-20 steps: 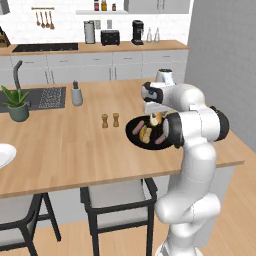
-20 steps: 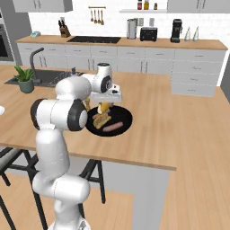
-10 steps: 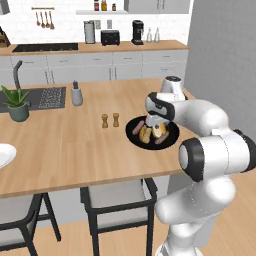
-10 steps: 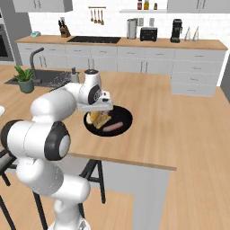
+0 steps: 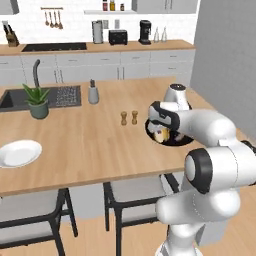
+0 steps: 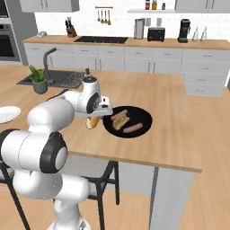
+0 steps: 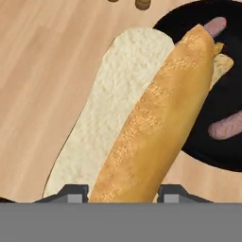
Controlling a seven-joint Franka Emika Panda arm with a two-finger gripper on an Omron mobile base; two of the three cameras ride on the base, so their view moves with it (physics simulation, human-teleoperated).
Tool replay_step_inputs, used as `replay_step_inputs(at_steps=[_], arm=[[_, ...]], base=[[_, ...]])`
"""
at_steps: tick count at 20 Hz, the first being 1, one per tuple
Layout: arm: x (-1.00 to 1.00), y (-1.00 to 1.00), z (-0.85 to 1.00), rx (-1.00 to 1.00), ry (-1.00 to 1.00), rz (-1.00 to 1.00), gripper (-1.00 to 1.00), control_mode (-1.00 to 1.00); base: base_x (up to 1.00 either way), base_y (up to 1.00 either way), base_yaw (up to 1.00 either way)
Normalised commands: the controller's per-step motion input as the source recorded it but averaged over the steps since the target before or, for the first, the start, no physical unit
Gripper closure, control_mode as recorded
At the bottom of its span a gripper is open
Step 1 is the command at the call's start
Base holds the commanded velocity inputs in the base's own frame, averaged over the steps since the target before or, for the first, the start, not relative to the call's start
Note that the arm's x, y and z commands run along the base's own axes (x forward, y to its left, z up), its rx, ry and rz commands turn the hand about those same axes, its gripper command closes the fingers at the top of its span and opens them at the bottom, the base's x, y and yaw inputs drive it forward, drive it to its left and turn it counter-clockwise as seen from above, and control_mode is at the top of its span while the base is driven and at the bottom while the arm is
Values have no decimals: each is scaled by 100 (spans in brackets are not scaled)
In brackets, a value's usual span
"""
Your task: Place one bun and one sausage from the bowl on each plate.
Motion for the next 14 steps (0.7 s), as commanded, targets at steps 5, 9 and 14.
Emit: replay_step_inputs(at_steps=[5, 9, 14], arm=[[0, 0, 0, 0, 0, 0, 100, 100], [0, 0, 0, 0, 0, 0, 100, 100], [0, 0, 0, 0, 0, 0, 100, 100]], base=[[0, 100, 0], [0, 100, 0], [4, 100, 2]])
